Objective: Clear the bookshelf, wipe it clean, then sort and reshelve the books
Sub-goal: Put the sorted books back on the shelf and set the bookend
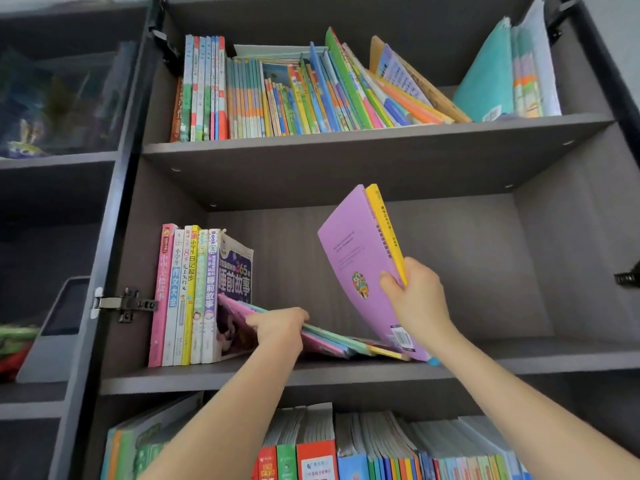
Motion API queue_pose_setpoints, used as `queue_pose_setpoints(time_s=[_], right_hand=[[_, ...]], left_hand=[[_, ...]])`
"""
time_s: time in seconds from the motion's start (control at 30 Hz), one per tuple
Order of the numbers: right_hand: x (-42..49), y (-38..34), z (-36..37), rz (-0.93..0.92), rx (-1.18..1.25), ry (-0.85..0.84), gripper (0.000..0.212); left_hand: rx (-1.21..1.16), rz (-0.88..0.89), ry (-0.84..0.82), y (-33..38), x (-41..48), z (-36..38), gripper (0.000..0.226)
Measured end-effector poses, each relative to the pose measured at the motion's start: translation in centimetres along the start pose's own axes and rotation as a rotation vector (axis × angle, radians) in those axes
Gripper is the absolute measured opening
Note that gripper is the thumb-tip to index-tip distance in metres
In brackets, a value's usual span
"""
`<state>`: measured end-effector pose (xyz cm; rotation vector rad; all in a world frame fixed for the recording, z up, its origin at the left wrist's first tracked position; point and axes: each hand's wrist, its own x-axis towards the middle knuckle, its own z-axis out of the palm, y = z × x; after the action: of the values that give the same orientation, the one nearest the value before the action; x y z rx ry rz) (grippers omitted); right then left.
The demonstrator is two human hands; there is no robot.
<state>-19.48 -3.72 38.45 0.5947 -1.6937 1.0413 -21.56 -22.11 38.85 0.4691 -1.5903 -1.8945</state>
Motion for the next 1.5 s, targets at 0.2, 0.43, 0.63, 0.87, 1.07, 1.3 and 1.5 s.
queue_pose_setpoints(time_s=[0.2, 0.43, 0.63, 0.87, 1.07, 1.3, 1.5], right_hand=[[0.3, 0.8, -0.1, 0.031, 0.102, -0.013, 0.019], [1.4, 0.6, -4.3, -0.139, -0.317, 0.04, 0.018], [1.9, 3.4, -7.4, -0.145, -0.951, -0.228, 0.017], [0.4, 7.4, -5.6, 0.129, -0.887, -0.688, 0.03], [3.2, 2.2, -4.2, 0.498, 0.382, -0.521, 0.05], [2.7, -0.6, 2.7, 0.382, 0.503, -0.372, 0.026], [5.1, -2.7, 4.3, 0.291, 0.684, -0.162, 0.033]], left_hand=[[0.117, 0.016, -0.017, 0.1, 2.0, 0.3, 0.093], [-0.213, 0.154, 0.067, 0.7, -0.4, -0.6, 0.066], [-0.229, 0.553, -0.031, 3.9, -1.8, -2.8, 0.052], [-0.237, 0.761, -0.145, 5.2, -4.0, -3.9, 0.05], [-0.296, 0.796, -0.176, 5.5, -4.2, -5.0, 0.049], [-0.364, 0.824, -0.326, 6.3, -3.9, -5.8, 0.046], [-0.351, 0.948, -0.337, 10.1, -3.0, -6.6, 0.039]])
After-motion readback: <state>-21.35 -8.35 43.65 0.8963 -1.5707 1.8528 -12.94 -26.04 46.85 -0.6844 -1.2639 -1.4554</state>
